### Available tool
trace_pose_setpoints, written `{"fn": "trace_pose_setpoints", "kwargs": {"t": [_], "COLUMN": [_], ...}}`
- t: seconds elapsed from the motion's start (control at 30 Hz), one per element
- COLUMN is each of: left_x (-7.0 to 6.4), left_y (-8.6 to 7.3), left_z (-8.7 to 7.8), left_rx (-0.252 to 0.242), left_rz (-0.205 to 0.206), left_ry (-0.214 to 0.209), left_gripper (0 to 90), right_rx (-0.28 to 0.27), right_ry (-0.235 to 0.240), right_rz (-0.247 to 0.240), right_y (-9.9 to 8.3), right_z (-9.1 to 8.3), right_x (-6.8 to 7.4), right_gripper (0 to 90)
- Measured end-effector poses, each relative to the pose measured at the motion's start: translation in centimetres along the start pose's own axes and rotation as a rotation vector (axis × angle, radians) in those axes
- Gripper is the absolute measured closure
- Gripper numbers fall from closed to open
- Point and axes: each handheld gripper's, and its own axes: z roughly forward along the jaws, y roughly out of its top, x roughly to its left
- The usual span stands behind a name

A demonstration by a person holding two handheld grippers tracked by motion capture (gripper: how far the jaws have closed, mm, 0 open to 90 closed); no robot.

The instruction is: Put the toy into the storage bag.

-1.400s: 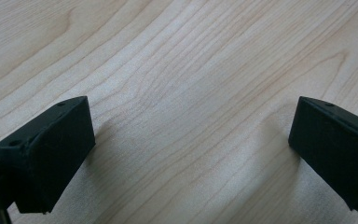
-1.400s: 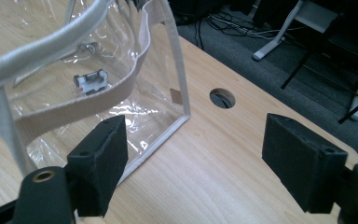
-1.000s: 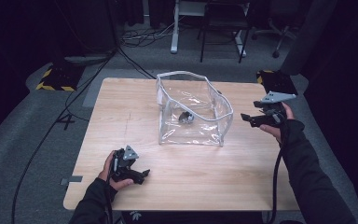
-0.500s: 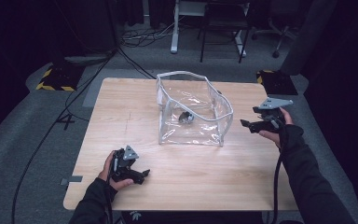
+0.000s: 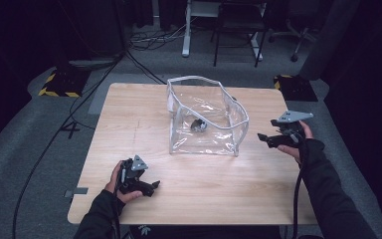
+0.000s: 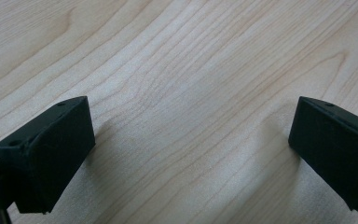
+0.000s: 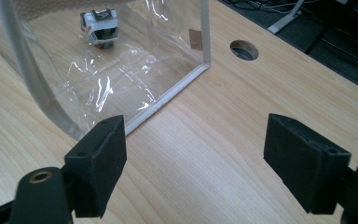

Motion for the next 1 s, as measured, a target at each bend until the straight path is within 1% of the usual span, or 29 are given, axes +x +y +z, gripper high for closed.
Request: {"fn": "trace_pose_setpoints", "kwargs": {"t": [0.03,0.1,0.13,0.2,0.23,0.5,0.57,0.8,0.83,1.0], "left_x": [0.0,0.0,0.0,0.0,0.0,0.0,0.0,0.0,0.0,0.0], "left_y": [0.0,0.0,0.0,0.0,0.0,0.0,0.0,0.0,0.0,0.0], "left_z": [0.0,0.0,0.0,0.0,0.0,0.0,0.0,0.0,0.0,0.0], "left_rx": [0.002,-0.001,0.001,0.002,-0.002,0.002,0.001,0.001,0.0,0.001], "left_rz": [0.002,-0.002,0.002,0.002,0.002,0.002,0.002,0.003,0.001,0.002], "left_ry": [0.0,0.001,0.0,0.0,0.001,0.0,0.0,0.001,0.0,0.0], "left_gripper": [0.4,0.4,0.4,0.4,0.4,0.4,0.4,0.4,0.4,0.4], "right_rx": [0.007,0.006,0.011,0.008,0.014,0.035,0.04,0.045,0.057,0.06], "right_ry": [0.0,-0.006,-0.006,-0.003,-0.001,0.006,0.005,0.008,0.012,0.021], "right_rz": [-0.014,-0.003,-0.027,-0.017,-0.026,-0.049,-0.044,-0.057,-0.047,-0.048], "right_y": [-0.2,-0.4,-0.5,-0.6,-1.0,-2.0,-2.1,-2.9,-3.2,-4.1], "right_z": [0.0,0.0,0.0,0.0,0.0,0.2,0.2,0.5,0.5,0.7], "right_x": [0.0,0.3,0.2,0.3,0.4,1.1,1.2,1.7,1.9,2.2], "right_gripper": [22.0,21.9,21.9,21.9,21.9,21.5,21.5,21.2,21.2,21.2]}}
